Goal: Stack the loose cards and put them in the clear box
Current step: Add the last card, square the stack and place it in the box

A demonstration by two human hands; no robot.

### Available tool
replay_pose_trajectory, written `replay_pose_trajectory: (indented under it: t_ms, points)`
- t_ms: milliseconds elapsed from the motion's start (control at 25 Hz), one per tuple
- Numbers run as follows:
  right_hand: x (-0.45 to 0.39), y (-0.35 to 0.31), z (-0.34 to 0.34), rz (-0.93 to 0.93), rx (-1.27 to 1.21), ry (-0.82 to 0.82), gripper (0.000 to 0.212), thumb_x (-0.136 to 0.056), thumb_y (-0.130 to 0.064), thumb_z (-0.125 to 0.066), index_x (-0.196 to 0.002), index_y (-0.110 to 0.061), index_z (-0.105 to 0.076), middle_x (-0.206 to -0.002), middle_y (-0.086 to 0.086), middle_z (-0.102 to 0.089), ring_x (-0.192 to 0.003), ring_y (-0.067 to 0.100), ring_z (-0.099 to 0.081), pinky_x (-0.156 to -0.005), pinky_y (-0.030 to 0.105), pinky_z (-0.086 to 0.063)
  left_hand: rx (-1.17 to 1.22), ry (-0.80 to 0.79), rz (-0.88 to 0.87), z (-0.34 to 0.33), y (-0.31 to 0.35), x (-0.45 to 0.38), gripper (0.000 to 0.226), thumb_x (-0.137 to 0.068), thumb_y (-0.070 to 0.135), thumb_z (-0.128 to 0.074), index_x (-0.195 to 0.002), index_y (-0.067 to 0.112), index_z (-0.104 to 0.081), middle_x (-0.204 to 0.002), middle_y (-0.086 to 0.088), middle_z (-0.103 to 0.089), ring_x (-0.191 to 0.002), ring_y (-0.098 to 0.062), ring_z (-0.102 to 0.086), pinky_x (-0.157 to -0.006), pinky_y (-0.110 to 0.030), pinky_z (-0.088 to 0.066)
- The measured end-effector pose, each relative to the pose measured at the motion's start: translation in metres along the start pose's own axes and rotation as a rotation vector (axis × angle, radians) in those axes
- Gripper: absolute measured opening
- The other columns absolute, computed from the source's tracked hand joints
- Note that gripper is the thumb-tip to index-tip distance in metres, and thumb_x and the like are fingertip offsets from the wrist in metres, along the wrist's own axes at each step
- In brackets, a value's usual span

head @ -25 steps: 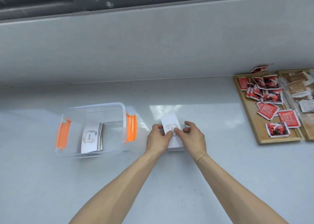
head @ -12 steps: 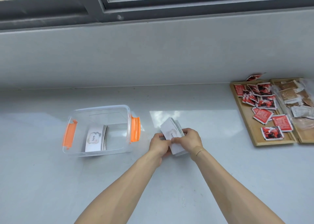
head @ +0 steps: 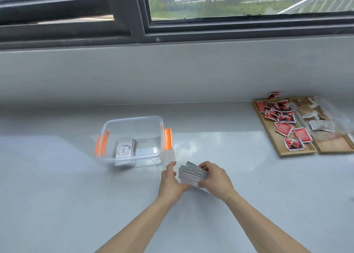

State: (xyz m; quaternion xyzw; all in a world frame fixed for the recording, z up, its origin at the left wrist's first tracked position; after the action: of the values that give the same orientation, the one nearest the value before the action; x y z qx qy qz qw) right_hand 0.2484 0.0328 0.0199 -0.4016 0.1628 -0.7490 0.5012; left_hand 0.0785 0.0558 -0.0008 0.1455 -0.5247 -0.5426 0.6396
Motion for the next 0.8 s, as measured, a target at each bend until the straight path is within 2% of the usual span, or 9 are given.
replay_pose_trajectory:
  t_ms: [160, 280, 480, 600, 800]
  points:
    - [0.032, -0.014, -0.032, 0.146, 0.183, -0.009, 0.045, -0.073, -0.01, -0.061, -0.114, -0.029, -0.059, -0.108, -0.004, -0.061, -0.102, 0.016, -0.053, -0.083, 0.037, -0.048, -0.412, -0.064, -0.321, 0.03, -0.028, 0.025, 0.078, -0.073, 0.024, -0.067, -0.14, 0.043, -0.033, -0.13, 0.014, -0.037, -0.117, -0.007, -0.046, -0.085, -0.031, -0.052]
    - [0.05, -0.029, -0.062, 0.237, 0.235, -0.027, 0.048, -0.075, -0.008, -0.056, -0.116, -0.032, -0.057, -0.111, -0.008, -0.058, -0.105, 0.017, -0.049, -0.085, 0.036, -0.045, -0.533, -0.084, -0.429, 0.054, -0.051, 0.039, 0.057, -0.077, 0.026, -0.064, -0.13, 0.037, -0.044, -0.129, 0.017, -0.044, -0.117, -0.006, -0.045, -0.089, -0.028, -0.048]
    - [0.069, -0.047, -0.101, 0.379, 0.301, 0.022, 0.047, -0.08, -0.01, -0.056, -0.122, -0.031, -0.054, -0.118, -0.012, -0.055, -0.111, 0.015, -0.046, -0.087, 0.032, -0.044, -0.573, -0.024, -0.465, 0.086, -0.083, 0.051, 0.041, -0.083, 0.026, -0.059, -0.122, 0.03, -0.049, -0.122, 0.016, -0.053, -0.109, -0.01, -0.051, -0.089, -0.028, -0.045]
    - [0.074, -0.054, -0.122, 0.463, 0.355, 0.081, 0.044, -0.082, -0.014, -0.059, -0.123, -0.028, -0.055, -0.117, -0.01, -0.058, -0.108, 0.018, -0.049, -0.085, 0.031, -0.044, -0.601, 0.034, -0.495, 0.098, -0.1, 0.054, 0.041, -0.082, 0.027, -0.056, -0.122, 0.029, -0.047, -0.12, 0.013, -0.052, -0.106, -0.013, -0.052, -0.086, -0.028, -0.045]
    - [0.078, -0.055, -0.155, 0.487, 0.503, 0.062, 0.043, -0.081, -0.016, -0.061, -0.122, -0.027, -0.055, -0.109, -0.007, -0.059, -0.098, 0.022, -0.055, -0.081, 0.031, -0.045, -0.773, 0.034, -0.498, 0.098, -0.132, 0.05, 0.041, -0.083, 0.028, -0.049, -0.123, 0.03, -0.044, -0.12, 0.009, -0.049, -0.108, -0.017, -0.049, -0.087, -0.029, -0.038]
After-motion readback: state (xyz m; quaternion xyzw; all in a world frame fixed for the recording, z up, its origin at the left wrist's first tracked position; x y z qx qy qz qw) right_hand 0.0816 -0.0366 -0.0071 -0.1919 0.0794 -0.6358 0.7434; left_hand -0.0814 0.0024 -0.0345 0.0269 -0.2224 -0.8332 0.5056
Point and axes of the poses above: each hand's wrist, its own x-axis away from the middle knuckle, its own z-axis out of the back of the hand, y = z × x, the point moved 2 cm from there along -x, towards the middle knuckle
